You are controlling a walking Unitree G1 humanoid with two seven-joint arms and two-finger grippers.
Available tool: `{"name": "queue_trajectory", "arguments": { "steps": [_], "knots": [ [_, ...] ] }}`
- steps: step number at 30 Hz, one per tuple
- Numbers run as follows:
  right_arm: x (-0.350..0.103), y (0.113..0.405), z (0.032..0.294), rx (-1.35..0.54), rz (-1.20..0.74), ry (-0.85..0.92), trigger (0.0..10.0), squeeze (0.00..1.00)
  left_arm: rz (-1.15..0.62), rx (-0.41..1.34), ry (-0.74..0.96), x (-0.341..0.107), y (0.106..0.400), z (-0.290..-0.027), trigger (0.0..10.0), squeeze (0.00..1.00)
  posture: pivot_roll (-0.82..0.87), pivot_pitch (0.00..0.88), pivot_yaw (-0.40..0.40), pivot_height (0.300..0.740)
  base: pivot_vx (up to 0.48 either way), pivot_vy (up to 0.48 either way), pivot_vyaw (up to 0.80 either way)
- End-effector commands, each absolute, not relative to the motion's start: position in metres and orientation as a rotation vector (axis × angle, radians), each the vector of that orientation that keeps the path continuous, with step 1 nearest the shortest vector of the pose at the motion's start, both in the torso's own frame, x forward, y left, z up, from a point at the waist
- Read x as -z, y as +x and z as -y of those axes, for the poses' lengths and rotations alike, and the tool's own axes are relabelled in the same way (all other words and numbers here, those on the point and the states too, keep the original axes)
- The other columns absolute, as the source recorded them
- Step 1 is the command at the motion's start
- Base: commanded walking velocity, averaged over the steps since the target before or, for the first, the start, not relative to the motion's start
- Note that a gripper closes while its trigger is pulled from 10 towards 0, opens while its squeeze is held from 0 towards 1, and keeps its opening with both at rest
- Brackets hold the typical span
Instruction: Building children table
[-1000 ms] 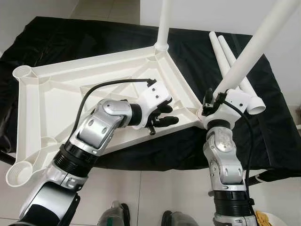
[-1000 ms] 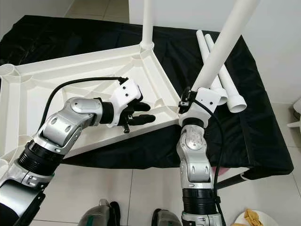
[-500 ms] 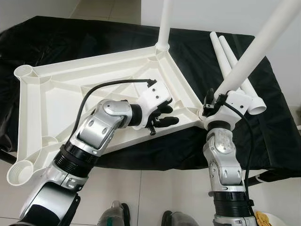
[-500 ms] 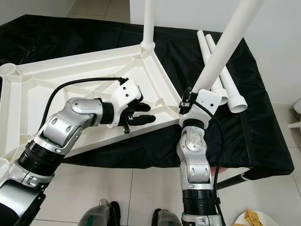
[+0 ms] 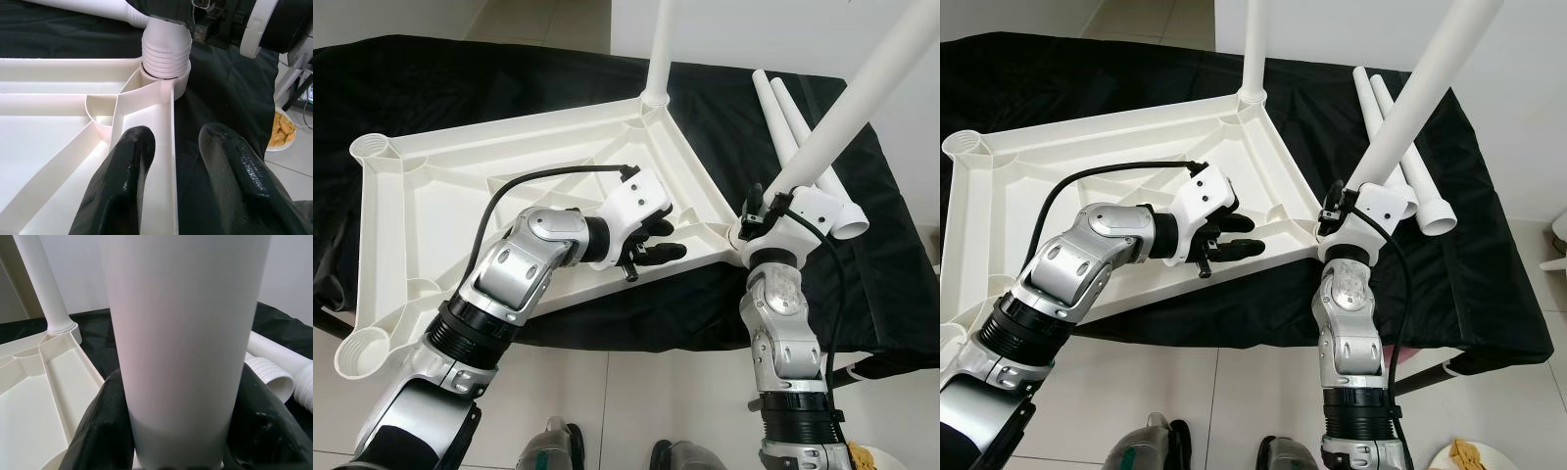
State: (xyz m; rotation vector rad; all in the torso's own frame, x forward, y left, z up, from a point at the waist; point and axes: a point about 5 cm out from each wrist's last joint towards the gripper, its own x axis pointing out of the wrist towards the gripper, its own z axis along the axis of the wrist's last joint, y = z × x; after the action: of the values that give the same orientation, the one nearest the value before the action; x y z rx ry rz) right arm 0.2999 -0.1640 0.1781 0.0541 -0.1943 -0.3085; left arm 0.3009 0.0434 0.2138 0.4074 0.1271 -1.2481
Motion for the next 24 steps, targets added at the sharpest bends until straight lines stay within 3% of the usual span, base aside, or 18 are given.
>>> {"name": "queue_trajectory", "arguments": {
  "steps": [1,6,7,8,9,21,22,23,24],
  "knots": [
    [-0.1412,0.2943,0.1843,0.397,0.009,0.034,10.0,0.0,-0.12,1.209,0.42,-0.2134,0.3015,-0.045,10.0,0.0,0.0,0.12,0.004,0.74,0.0,0.0,0.0],
    [-0.1414,0.2948,0.1839,0.393,0.01,0.033,10.0,0.0,-0.12,1.206,0.42,-0.2137,0.3018,-0.0453,10.0,0.0,0.0,0.121,0.004,0.74,0.0,0.0,0.0],
    [-0.1413,0.295,0.1834,0.387,0.011,0.041,10.0,0.17,-0.12,1.206,0.42,-0.2137,0.3018,-0.0455,10.0,0.0,0.0,0.122,0.004,0.74,0.0,0.0,0.0],
    [-0.1413,0.295,0.1834,0.387,0.011,0.041,10.0,0.17,-0.12,1.206,0.42,-0.2137,0.3018,-0.0455,10.0,0.0,0.0,0.122,0.004,0.74,0.0,0.0,0.0],
    [-0.142,0.295,0.183,0.381,0.017,0.043,10.0,1.0,-0.121,1.206,0.42,-0.2138,0.3018,-0.0456,10.0,0.0,0.0,0.122,0.004,0.74,0.0,0.0,0.0],
    [-0.1465,0.2956,0.1785,0.341,0.056,0.06,10.0,1.0,-0.119,1.212,0.418,-0.2136,0.3015,-0.0443,10.0,0.0,-0.01,0.12,0.007,0.74,0.0,0.0,0.0],
    [-0.1474,0.296,0.1782,0.337,0.061,0.057,9.6,0.84,-0.119,1.212,0.419,-0.2137,0.3015,-0.0442,10.0,0.0,-0.01,0.119,0.007,0.74,0.0,0.0,0.0],
    [-0.1474,0.296,0.1782,0.337,0.061,0.057,9.6,0.84,-0.119,1.212,0.419,-0.2137,0.3015,-0.0442,10.0,0.0,-0.01,0.119,0.007,0.74,0.0,0.0,0.0],
    [-0.1479,0.2965,0.1781,0.333,0.064,0.057,8.2,0.25,-0.119,1.212,0.419,-0.2137,0.3016,-0.0441,10.0,0.0,-0.01,0.118,0.006,0.74,0.0,0.0,0.0]
  ]
}}
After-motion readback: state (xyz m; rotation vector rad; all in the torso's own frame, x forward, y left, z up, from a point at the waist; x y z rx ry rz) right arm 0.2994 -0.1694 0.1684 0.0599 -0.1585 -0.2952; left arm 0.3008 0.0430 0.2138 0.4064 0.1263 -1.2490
